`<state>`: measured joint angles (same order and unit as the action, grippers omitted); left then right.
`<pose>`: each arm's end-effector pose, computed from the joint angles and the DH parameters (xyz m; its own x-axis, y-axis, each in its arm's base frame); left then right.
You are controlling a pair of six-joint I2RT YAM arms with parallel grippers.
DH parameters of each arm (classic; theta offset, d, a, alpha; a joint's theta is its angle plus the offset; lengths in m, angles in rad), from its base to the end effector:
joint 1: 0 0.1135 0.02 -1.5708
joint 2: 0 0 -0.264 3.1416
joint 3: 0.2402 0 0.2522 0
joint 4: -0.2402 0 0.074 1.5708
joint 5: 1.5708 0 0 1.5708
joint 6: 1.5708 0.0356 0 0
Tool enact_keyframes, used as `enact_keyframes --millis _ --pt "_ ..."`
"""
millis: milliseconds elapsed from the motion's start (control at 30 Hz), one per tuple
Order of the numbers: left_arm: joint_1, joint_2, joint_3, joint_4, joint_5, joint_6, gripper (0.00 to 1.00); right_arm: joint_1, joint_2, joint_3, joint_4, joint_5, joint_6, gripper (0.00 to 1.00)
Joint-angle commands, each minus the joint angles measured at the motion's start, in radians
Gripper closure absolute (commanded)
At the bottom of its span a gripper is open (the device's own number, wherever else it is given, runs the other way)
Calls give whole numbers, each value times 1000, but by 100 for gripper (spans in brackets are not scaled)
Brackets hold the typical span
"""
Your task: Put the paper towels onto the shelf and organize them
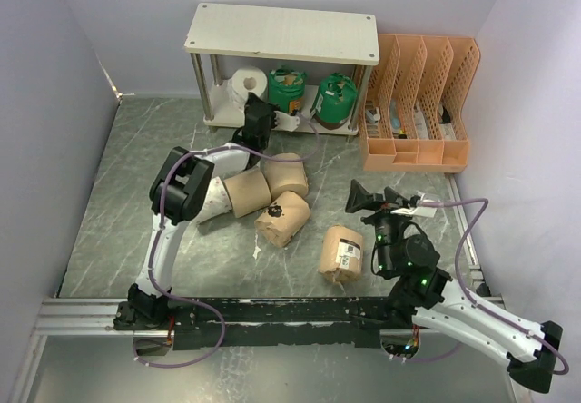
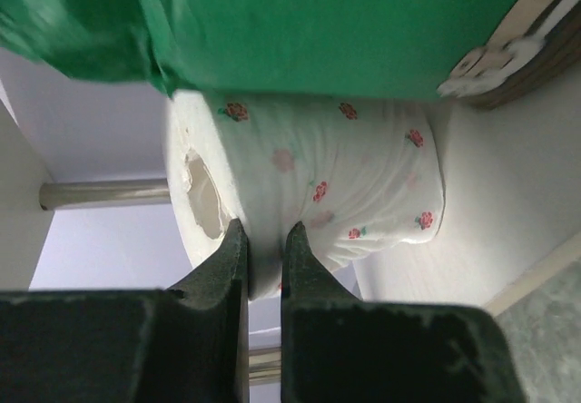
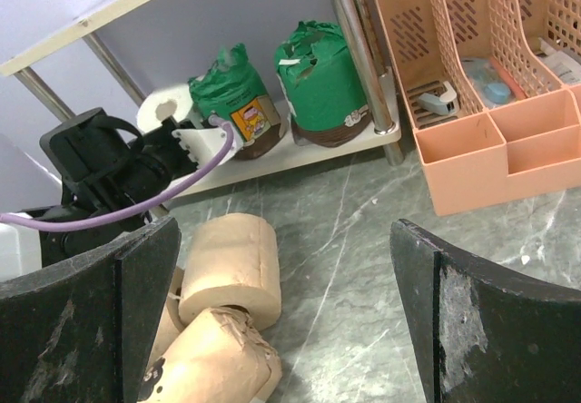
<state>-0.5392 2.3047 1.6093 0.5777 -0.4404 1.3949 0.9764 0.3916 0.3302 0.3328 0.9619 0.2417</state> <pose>0.4616 -0.2585 0.1862 0.0820 0.9888 -0.1245 0.1169 0.1145 0.9865 0.0886 0.0790 0.2844 0.1383 0.4490 -0.8828 -0.0663 0.8935 0.4441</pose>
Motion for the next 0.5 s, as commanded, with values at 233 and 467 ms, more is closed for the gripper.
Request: enact_keyframes --millis 233,467 --pt "-98 -89 85 -155 63 -125 93 -4 -19 6 0 22 12 0" --pt "-104 -16 114 24 -32 -50 93 -5 -87 -8 -20 34 -1 0"
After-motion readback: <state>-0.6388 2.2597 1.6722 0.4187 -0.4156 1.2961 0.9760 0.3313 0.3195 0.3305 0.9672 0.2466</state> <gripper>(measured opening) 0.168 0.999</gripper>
